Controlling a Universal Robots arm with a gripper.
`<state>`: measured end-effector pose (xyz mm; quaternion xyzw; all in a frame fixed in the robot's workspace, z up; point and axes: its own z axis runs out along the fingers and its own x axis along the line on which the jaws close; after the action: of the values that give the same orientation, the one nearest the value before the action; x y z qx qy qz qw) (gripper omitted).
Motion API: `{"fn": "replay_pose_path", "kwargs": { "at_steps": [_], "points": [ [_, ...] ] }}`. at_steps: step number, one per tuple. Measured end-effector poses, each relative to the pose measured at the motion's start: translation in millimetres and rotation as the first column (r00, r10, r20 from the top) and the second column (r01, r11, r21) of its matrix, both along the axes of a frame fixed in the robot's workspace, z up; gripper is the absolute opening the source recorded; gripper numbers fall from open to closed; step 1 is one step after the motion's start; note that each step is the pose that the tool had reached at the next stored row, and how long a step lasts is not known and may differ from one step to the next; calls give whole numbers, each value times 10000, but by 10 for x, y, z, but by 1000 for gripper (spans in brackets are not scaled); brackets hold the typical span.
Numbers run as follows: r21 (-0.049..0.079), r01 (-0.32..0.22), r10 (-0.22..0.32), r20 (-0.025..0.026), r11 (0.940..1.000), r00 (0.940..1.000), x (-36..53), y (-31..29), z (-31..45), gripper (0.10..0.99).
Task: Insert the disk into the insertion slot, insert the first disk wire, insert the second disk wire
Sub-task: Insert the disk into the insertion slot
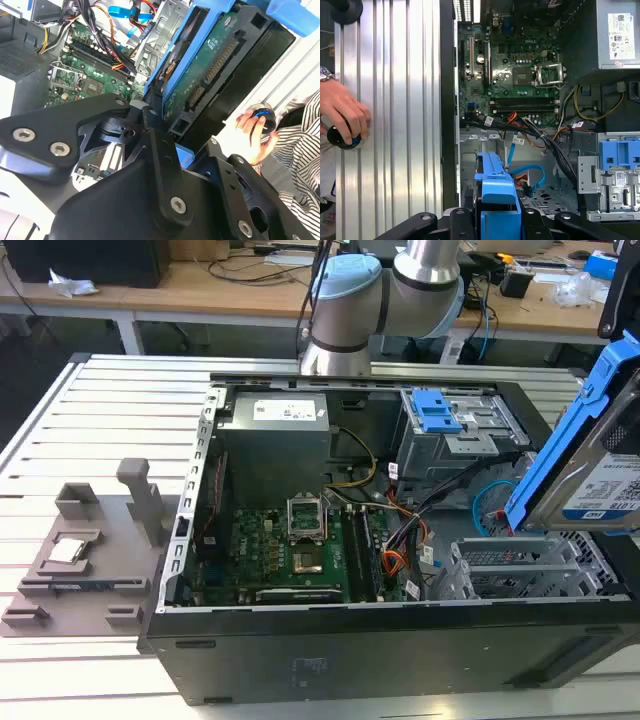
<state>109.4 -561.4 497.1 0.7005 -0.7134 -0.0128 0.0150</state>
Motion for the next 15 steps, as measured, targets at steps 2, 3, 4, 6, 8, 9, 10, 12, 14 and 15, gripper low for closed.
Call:
{"fn": "replay_pose_path", "kwargs": {
  "at_steps": [2,3,4,6,8,9,10,12,14,15],
  "points": [
    [1,0,0,-1,10000,10000,-5,0,-51,365],
    [1,0,0,0,10000,10000,-5,0,-61,365],
    [0,0,0,0,10000,10000,-5,0,-71,365],
    [1,0,0,0,10000,10000,-5,0,-105,365],
    [0,0,0,0,10000,10000,-5,0,-123,365],
    [0,0,0,0,10000,10000,-6,0,-138,365],
    [1,1,-1,0,10000,10000,-6,0,-151,365],
    [0,0,0,0,10000,10000,-6,0,-174,365],
    [0,0,0,0,10000,10000,-5,0,-192,365],
    [1,0,0,0,10000,10000,-5,0,-209,365]
  ]
}}
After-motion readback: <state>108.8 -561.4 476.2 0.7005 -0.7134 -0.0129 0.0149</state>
